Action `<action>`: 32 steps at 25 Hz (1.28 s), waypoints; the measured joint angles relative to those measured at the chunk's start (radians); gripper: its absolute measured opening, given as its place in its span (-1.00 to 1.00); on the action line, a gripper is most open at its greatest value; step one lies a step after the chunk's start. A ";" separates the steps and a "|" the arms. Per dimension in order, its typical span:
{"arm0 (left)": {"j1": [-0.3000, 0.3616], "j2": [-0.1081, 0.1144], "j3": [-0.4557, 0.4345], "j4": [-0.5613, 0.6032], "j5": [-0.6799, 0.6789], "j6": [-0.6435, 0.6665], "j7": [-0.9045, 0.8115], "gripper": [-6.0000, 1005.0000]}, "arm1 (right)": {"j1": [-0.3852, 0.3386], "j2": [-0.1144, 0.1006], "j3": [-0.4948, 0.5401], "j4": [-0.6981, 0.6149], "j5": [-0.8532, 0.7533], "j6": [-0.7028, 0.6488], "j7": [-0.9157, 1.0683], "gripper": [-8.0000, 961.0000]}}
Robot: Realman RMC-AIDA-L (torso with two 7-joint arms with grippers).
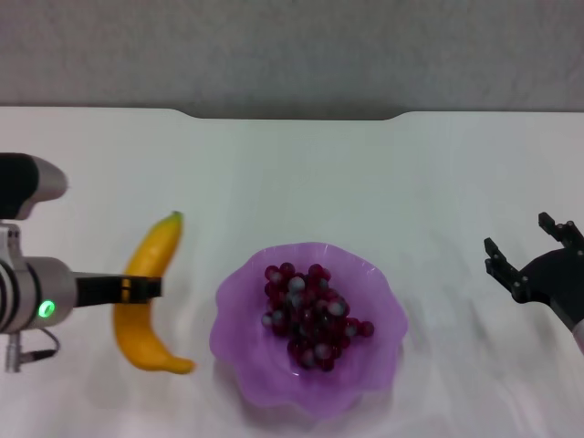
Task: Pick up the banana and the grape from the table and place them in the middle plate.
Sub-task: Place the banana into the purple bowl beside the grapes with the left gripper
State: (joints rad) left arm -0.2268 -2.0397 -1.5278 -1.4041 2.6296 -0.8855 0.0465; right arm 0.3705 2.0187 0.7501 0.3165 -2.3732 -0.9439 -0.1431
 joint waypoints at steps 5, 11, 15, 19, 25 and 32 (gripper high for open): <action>-0.013 -0.003 0.023 0.030 -0.195 0.010 0.122 -0.01 | 0.001 0.000 0.000 -0.001 0.000 0.001 0.000 0.72; -0.067 -0.005 0.026 0.154 -0.402 0.090 0.274 -0.01 | 0.002 0.000 0.000 0.000 0.000 0.001 -0.005 0.72; -0.087 -0.005 0.026 0.224 -0.518 0.137 0.366 -0.01 | 0.002 -0.001 0.000 0.001 0.000 0.001 -0.005 0.72; -0.090 -0.004 0.024 0.275 -0.580 0.163 0.421 -0.01 | 0.002 -0.001 0.000 0.002 0.000 0.001 -0.006 0.72; -0.110 -0.008 0.049 0.361 -0.617 0.212 0.460 -0.01 | 0.003 -0.002 0.000 0.003 0.000 0.001 -0.006 0.72; -0.113 -0.008 0.124 0.349 -0.656 0.229 0.462 0.00 | 0.005 -0.002 0.001 0.003 0.000 0.001 -0.006 0.72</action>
State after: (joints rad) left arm -0.3401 -2.0481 -1.4035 -1.0554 1.9738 -0.6563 0.5083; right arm 0.3750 2.0171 0.7507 0.3193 -2.3730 -0.9434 -0.1489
